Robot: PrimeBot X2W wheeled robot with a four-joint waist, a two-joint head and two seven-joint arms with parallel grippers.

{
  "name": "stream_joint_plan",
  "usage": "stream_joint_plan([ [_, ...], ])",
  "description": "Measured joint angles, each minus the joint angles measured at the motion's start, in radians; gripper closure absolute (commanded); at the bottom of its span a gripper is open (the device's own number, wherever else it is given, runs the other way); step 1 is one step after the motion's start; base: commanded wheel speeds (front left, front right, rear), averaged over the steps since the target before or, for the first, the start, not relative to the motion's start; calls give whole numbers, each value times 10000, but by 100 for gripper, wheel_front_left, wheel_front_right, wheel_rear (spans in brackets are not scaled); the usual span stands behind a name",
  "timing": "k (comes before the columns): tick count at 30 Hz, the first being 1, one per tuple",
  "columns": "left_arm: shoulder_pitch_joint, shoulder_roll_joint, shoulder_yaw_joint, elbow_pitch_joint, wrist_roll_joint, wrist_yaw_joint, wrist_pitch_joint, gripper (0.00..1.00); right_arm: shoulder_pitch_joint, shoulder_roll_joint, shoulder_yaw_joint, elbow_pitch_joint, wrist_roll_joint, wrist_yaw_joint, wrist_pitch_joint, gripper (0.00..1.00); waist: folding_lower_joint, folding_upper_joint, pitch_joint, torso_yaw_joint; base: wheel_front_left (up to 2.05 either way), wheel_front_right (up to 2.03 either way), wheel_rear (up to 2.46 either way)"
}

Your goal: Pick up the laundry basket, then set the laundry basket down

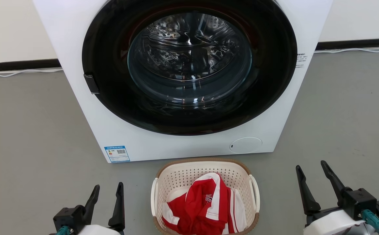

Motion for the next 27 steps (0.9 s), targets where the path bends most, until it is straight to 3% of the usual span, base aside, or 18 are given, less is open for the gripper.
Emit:
stream_joint_plan([
  [27,-69,2,-102,2,17,4,0,0,-20,100,-228,77,274,2,-2,0,0,0,451,28,0,0,0],
])
